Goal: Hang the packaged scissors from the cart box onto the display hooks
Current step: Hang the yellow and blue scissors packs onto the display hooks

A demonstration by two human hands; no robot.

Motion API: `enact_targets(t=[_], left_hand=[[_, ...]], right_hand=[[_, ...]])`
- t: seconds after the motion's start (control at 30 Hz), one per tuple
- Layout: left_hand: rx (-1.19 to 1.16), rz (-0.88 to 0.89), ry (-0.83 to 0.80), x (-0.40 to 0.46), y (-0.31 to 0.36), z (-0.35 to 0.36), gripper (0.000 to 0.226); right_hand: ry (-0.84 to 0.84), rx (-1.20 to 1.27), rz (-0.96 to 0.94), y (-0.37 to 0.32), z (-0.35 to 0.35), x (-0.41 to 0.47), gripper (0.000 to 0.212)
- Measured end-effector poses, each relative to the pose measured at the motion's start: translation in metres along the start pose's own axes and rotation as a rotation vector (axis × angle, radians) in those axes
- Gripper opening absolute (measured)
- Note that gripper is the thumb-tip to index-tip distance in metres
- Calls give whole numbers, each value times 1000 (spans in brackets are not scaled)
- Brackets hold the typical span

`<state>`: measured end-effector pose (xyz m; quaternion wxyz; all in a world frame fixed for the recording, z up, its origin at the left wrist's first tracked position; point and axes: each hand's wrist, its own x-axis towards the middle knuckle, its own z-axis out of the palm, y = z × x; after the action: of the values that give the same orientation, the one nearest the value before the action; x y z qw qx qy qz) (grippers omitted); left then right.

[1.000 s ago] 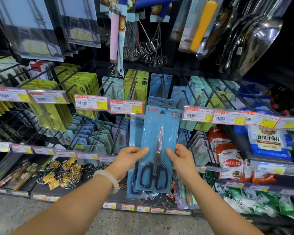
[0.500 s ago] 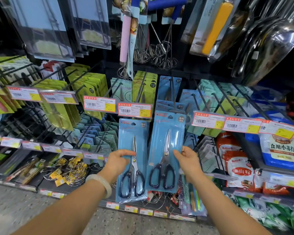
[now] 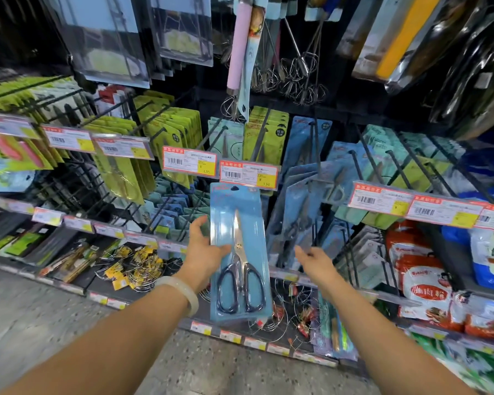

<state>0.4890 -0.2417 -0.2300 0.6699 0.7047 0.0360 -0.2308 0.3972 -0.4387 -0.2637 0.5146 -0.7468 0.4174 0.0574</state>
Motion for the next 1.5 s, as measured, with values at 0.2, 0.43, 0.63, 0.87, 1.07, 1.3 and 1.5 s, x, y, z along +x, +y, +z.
enact_targets(t=[0.2, 0.43, 0.63, 0.87, 1.07, 1.3, 1.5], left_hand=[[-93, -62, 100, 9, 3, 14, 22], [-178, -75, 130, 22, 9, 21, 25], [-159, -56, 109, 21, 15, 23, 28], [-208, -55, 90, 20, 20, 23, 31], [-307, -152, 56, 24, 24, 16, 27], [-354, -186, -11, 29, 18, 12, 23], [-386, -201, -7, 29, 18, 14, 31]], right_hand=[[-560, 550, 102, 25, 35, -46, 25], [-342, 745, 95, 36, 43, -48, 5], [-266, 780, 76, 33, 39, -53, 13], [-234, 915, 96, 25, 44, -58, 10], [-261, 930, -41, 20, 40, -66, 15], [-340, 934, -88, 22, 35, -68, 7], [-307, 903, -69, 15, 36, -73, 14]])
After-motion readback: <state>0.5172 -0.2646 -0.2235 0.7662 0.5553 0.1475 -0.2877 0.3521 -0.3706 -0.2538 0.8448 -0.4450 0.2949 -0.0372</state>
